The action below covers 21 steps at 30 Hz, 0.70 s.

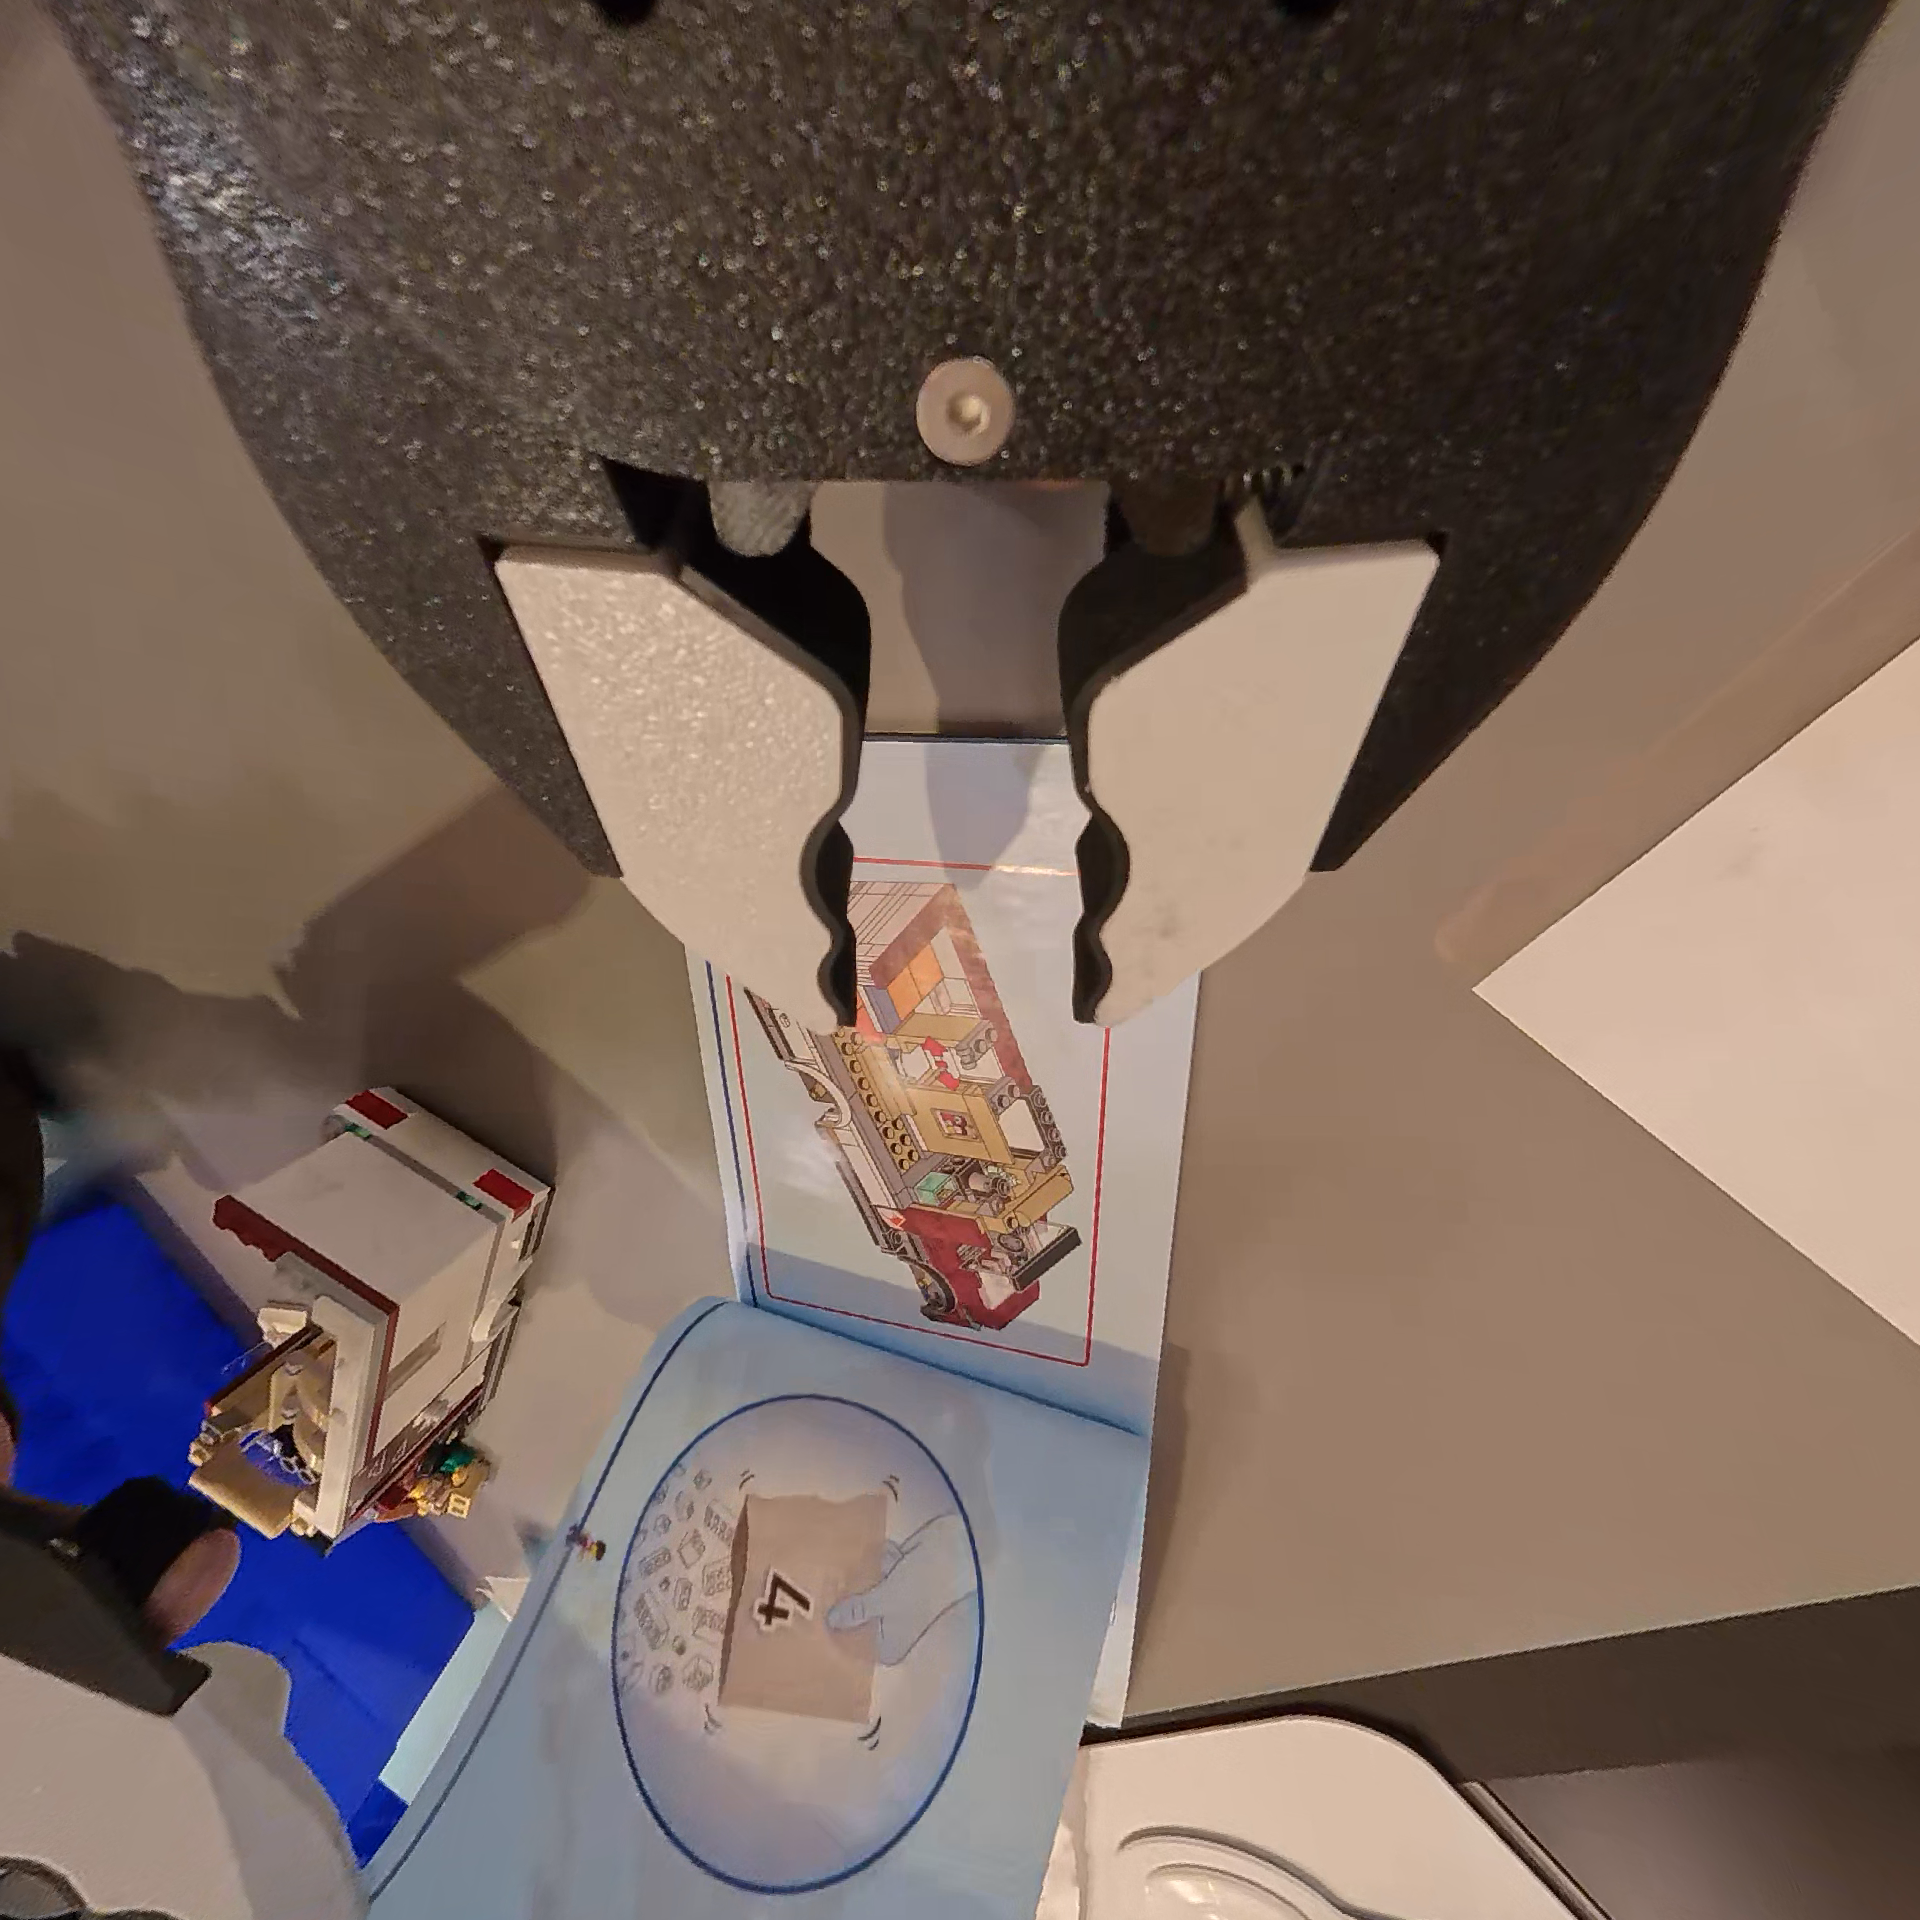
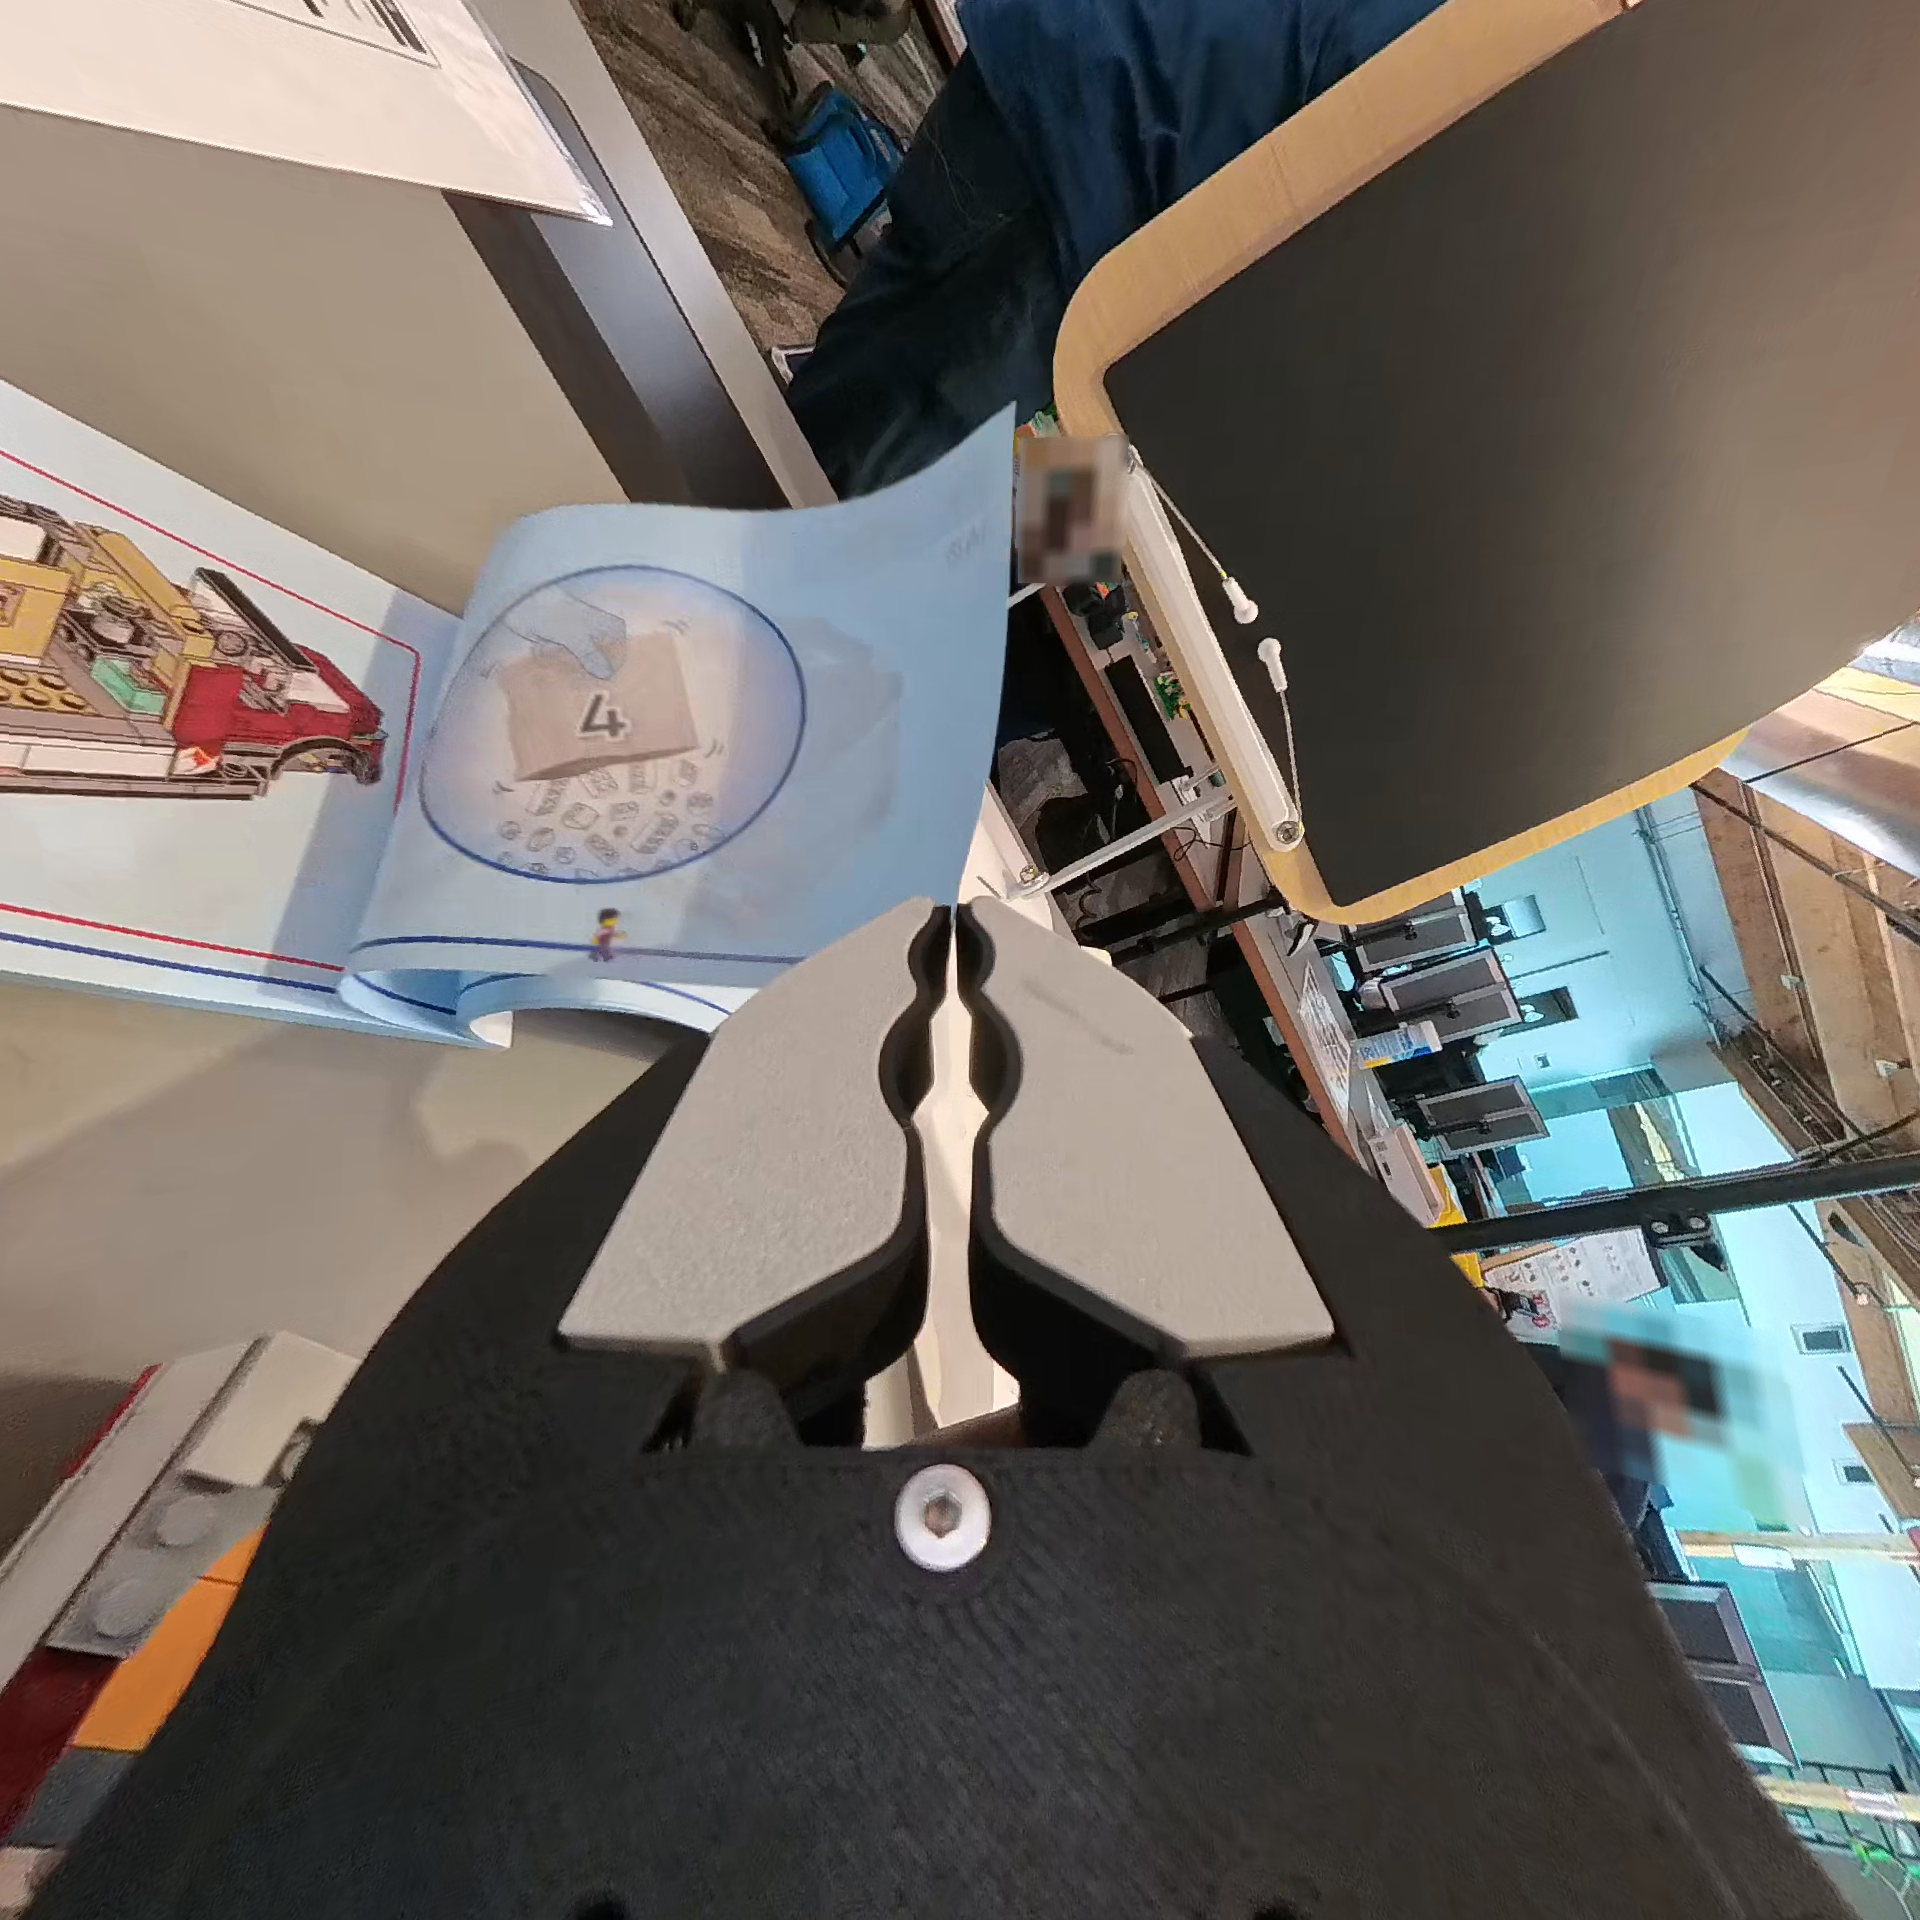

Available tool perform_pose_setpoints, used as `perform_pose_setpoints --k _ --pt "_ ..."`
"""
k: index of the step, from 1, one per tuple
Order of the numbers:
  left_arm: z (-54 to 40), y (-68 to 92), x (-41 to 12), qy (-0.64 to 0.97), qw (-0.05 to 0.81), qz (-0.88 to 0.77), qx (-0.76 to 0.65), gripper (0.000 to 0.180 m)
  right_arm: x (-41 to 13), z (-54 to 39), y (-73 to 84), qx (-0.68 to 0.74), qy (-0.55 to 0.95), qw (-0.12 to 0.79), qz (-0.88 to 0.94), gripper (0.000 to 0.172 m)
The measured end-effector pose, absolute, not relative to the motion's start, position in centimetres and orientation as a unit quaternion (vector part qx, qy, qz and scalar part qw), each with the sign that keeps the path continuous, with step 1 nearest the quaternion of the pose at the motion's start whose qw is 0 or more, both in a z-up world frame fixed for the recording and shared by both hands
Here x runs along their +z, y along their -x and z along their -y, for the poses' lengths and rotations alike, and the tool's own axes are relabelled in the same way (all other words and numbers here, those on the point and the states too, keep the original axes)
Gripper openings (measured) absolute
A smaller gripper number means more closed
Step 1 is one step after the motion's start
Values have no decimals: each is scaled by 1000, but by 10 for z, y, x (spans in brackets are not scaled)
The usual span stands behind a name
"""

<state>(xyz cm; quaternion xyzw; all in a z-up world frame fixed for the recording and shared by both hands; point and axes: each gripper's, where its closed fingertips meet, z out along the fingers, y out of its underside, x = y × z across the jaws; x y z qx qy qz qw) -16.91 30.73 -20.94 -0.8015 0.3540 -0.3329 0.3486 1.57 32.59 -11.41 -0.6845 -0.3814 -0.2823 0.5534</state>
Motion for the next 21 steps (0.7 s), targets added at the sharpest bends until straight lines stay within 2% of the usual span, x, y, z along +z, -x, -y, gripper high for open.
perform_pose_setpoints --k 21 --pt "-300 154 -209 791 354 -378 -326 41 -111 -297 34 -235 649 583 428 0"
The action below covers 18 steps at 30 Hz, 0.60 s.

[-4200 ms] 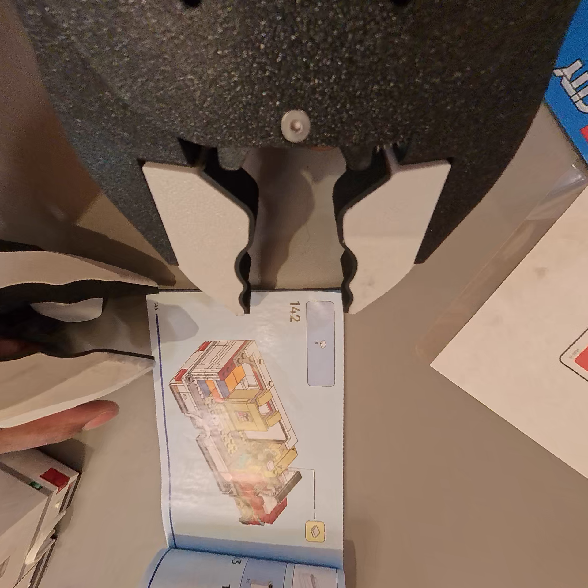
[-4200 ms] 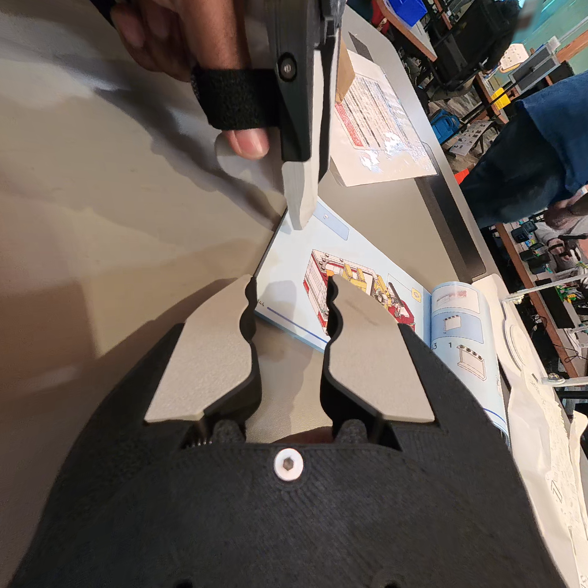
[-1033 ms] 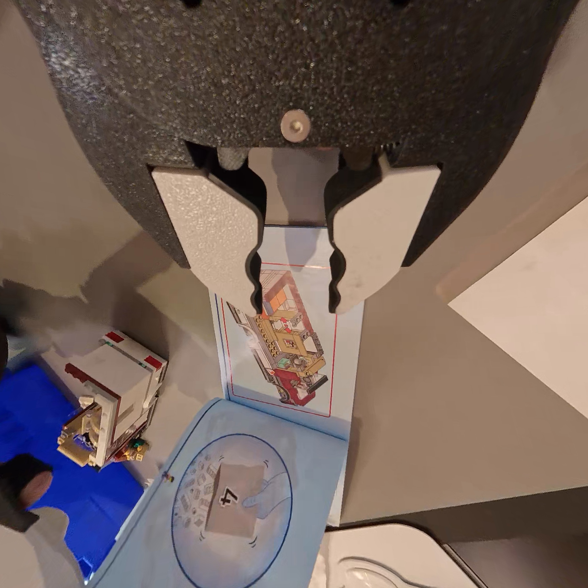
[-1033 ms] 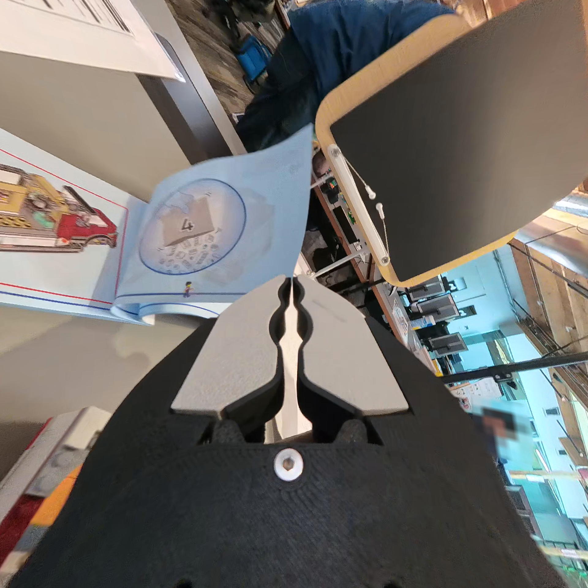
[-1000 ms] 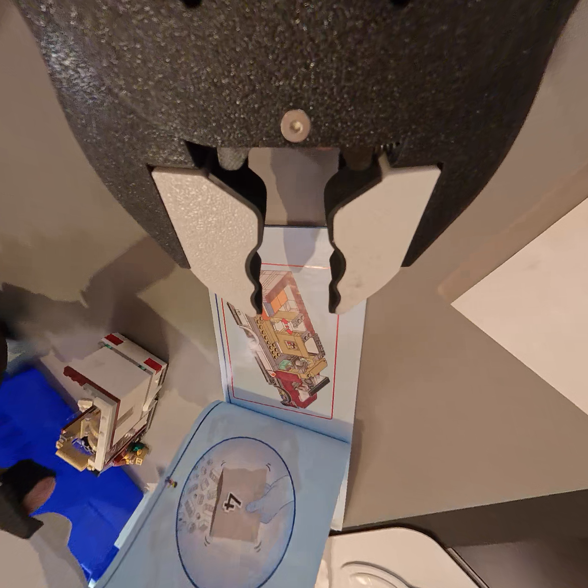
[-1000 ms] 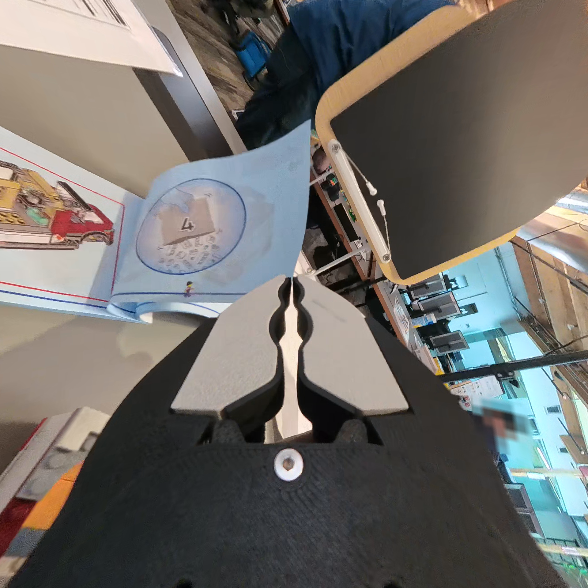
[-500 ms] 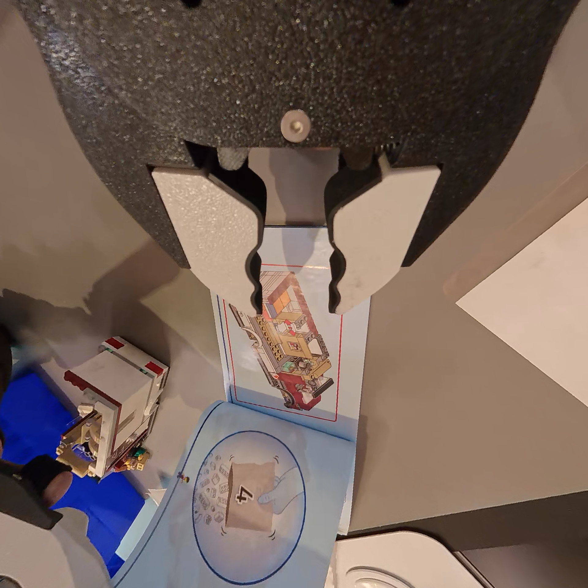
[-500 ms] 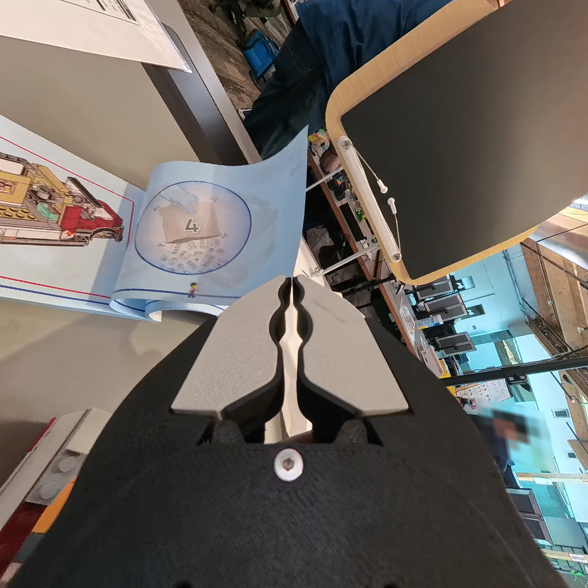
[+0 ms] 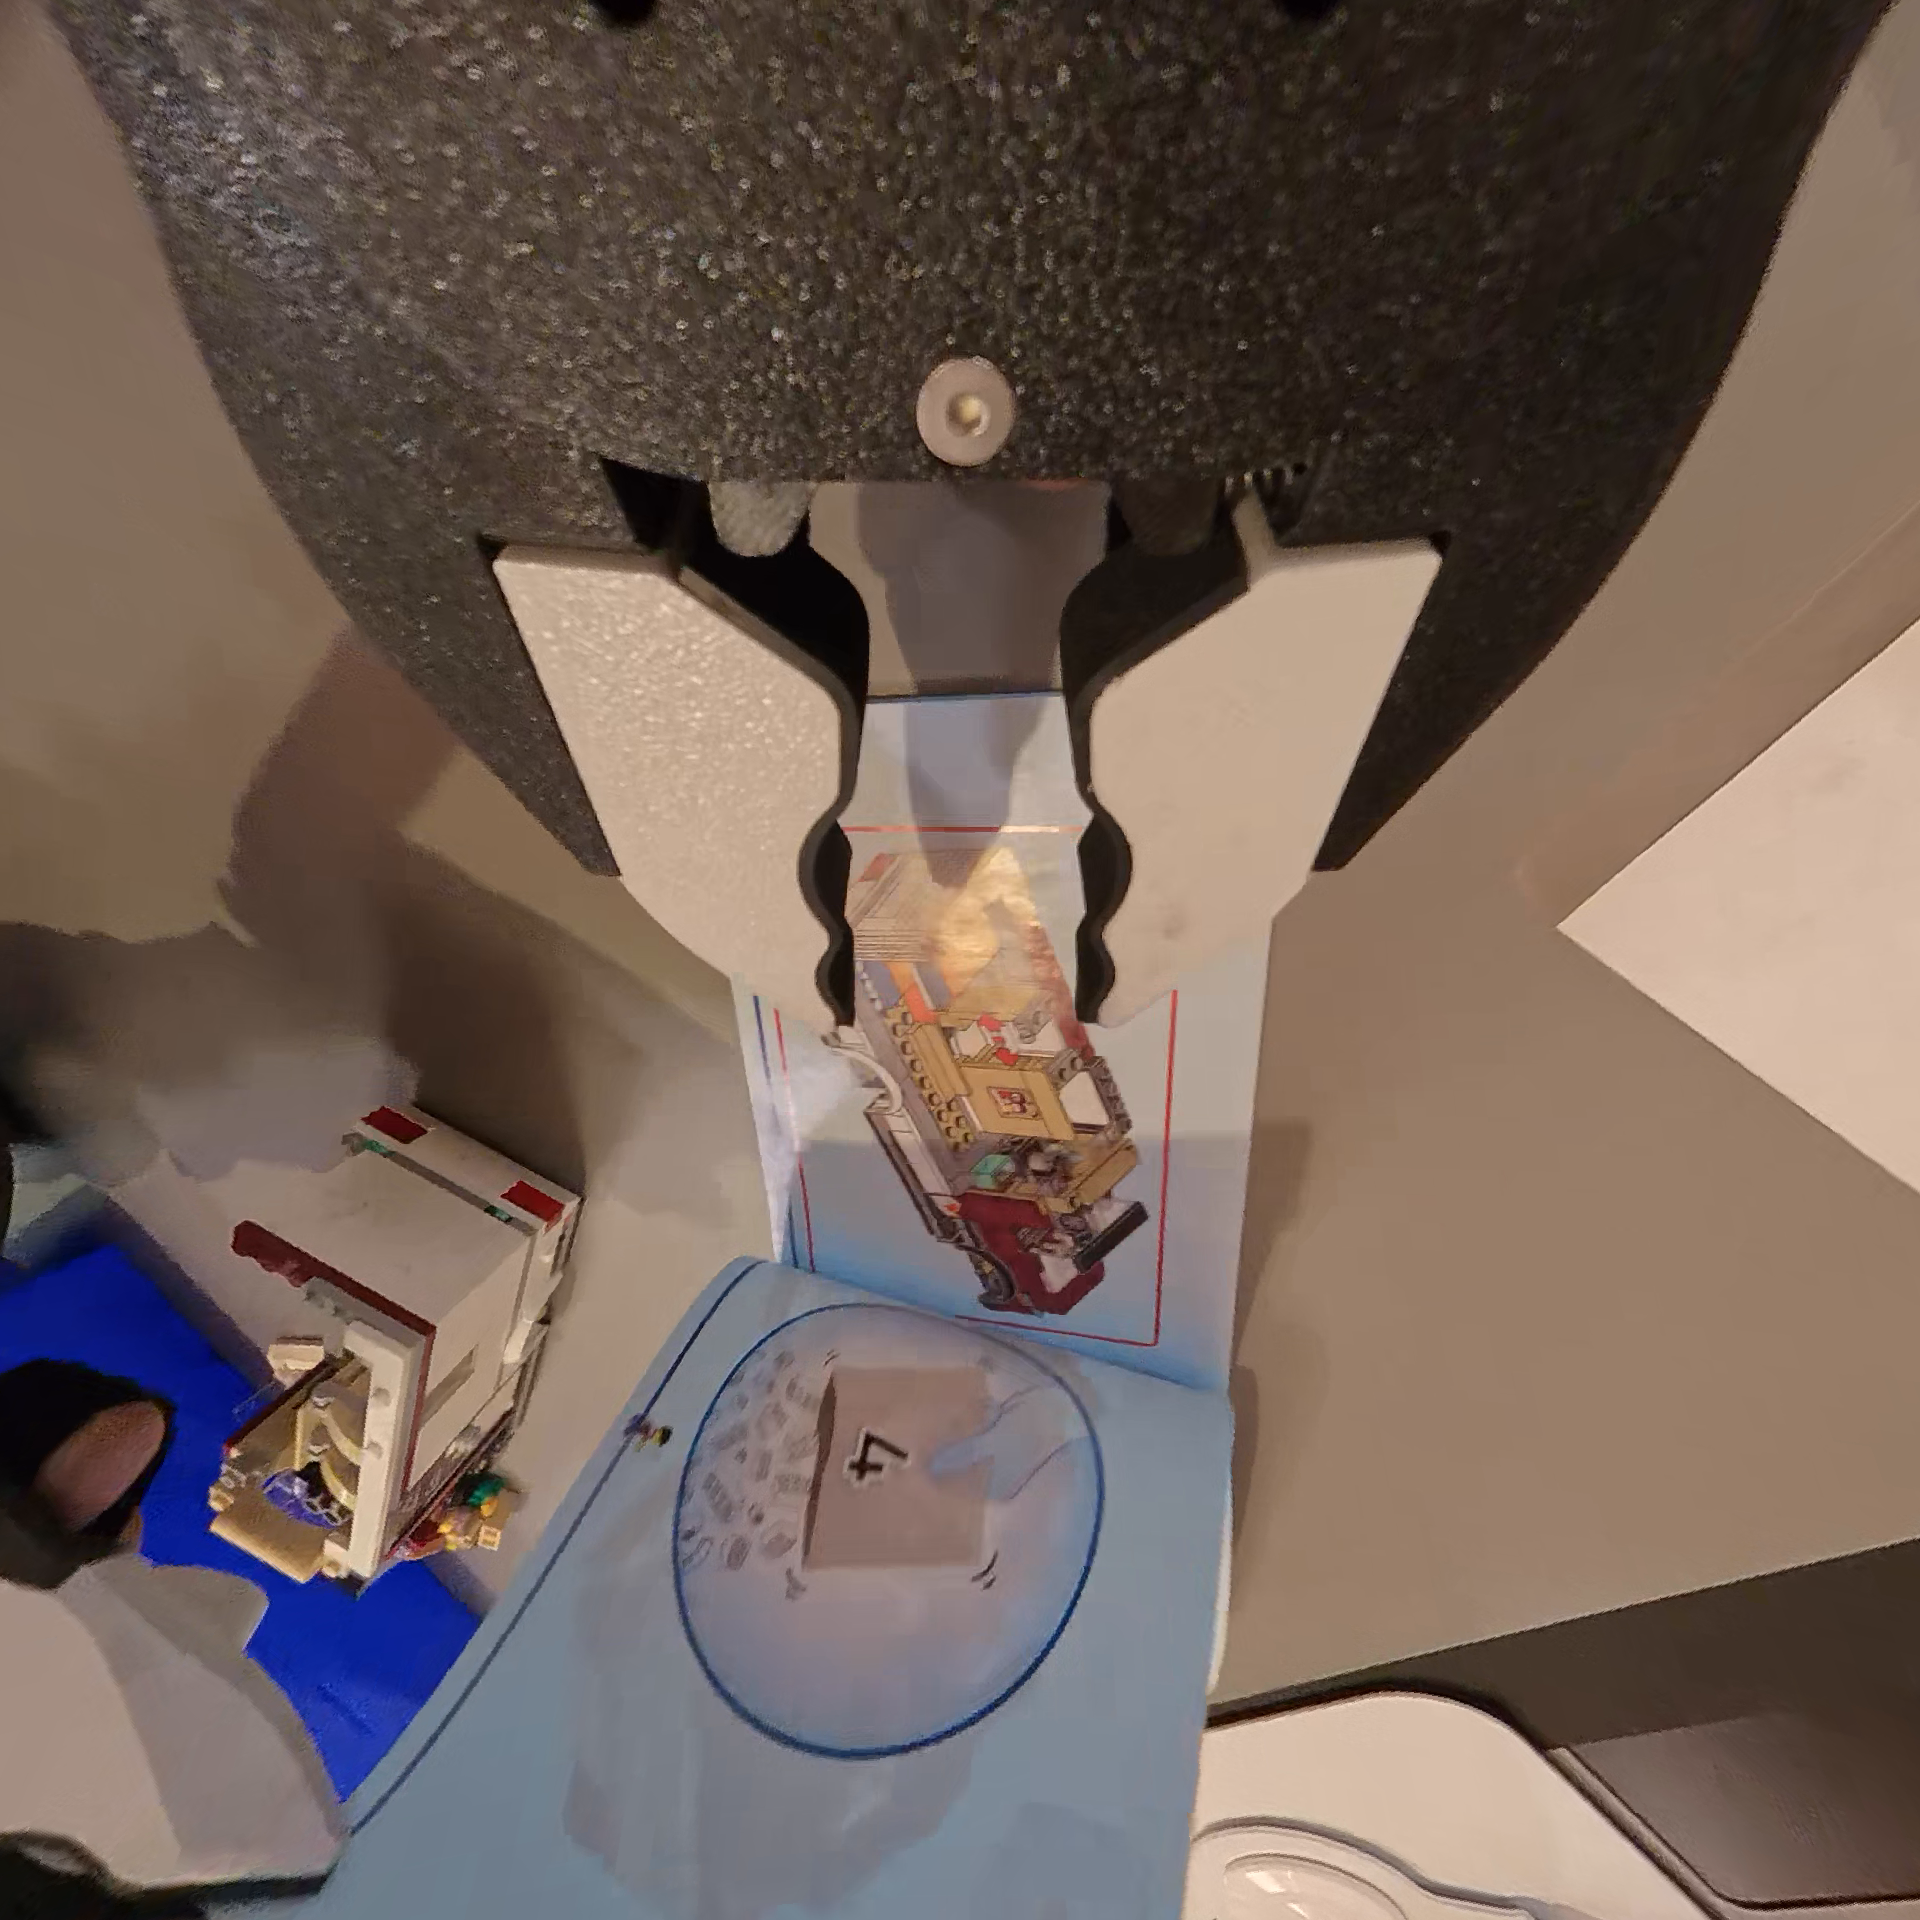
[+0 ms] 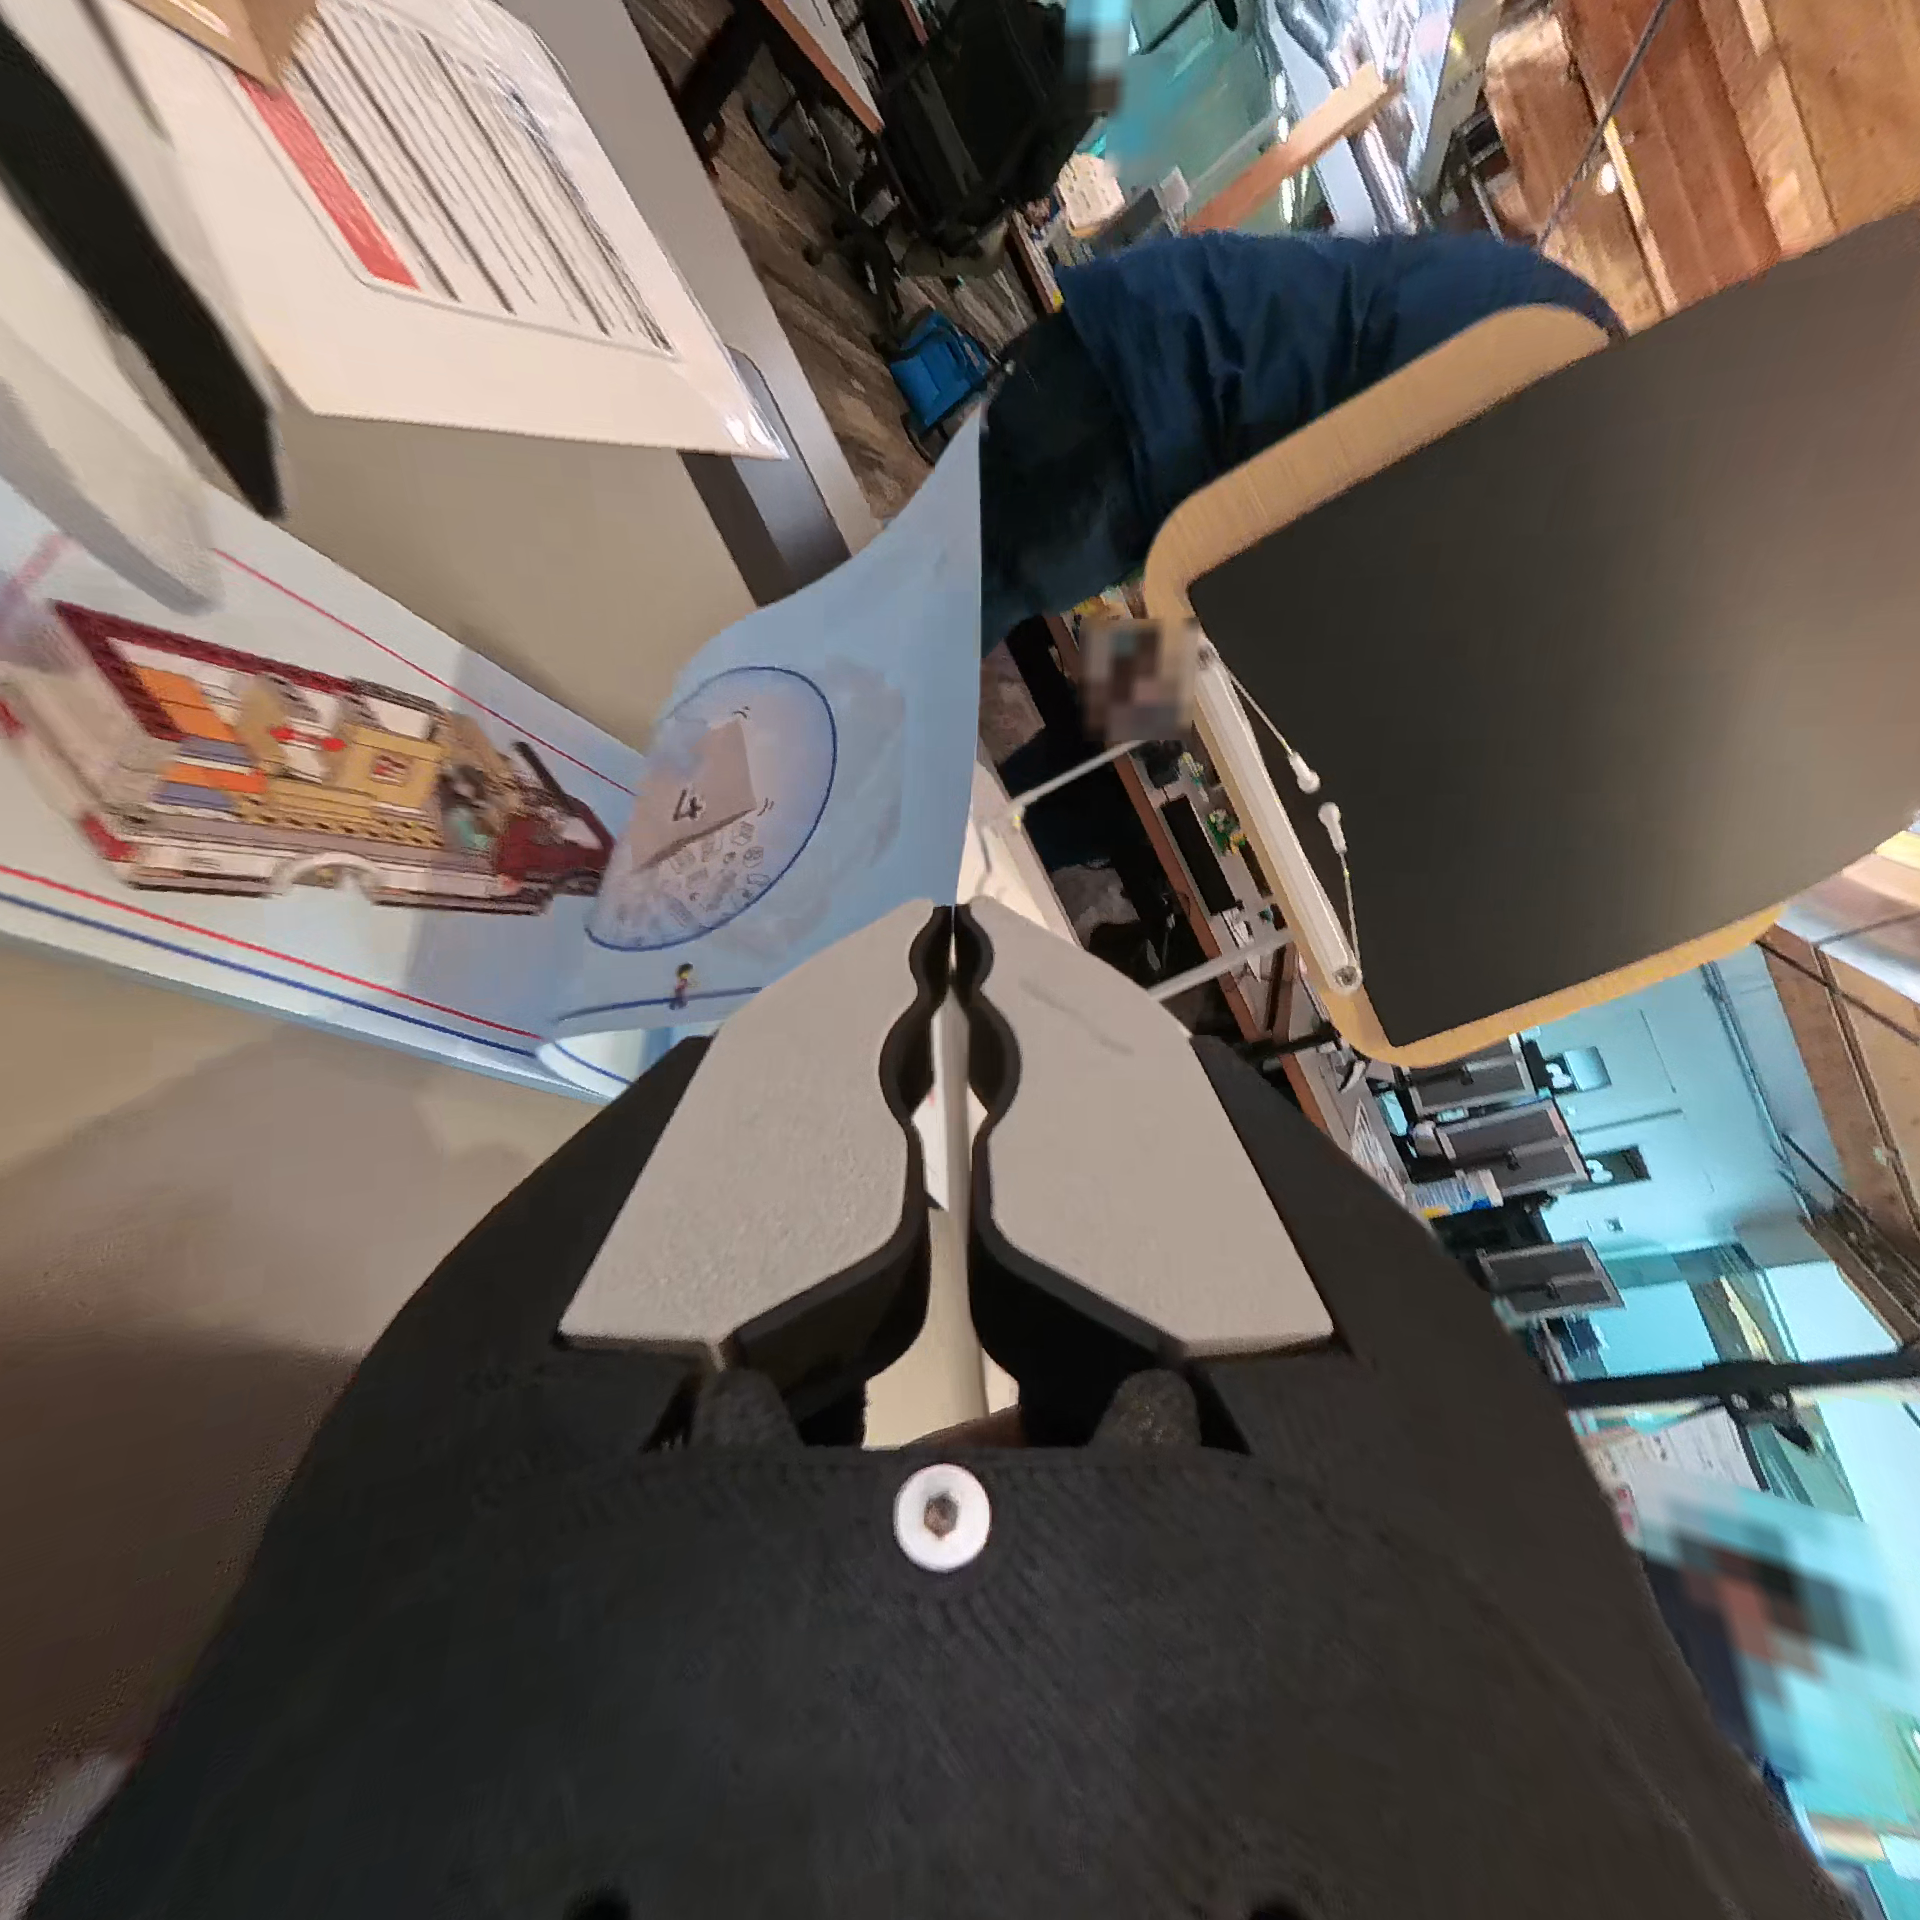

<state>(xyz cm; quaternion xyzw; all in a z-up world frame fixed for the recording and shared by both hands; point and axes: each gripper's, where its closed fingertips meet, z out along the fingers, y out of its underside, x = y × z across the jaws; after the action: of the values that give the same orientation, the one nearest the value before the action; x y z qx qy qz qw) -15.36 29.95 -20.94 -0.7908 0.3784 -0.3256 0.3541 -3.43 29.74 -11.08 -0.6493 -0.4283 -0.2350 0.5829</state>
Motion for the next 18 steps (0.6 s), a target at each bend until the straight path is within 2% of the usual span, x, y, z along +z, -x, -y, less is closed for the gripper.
perform_pose_setpoints --k 18 --pt "-295 129 -194 754 412 -392 -328 40 -144 -247 113 -160 599 577 531 4"
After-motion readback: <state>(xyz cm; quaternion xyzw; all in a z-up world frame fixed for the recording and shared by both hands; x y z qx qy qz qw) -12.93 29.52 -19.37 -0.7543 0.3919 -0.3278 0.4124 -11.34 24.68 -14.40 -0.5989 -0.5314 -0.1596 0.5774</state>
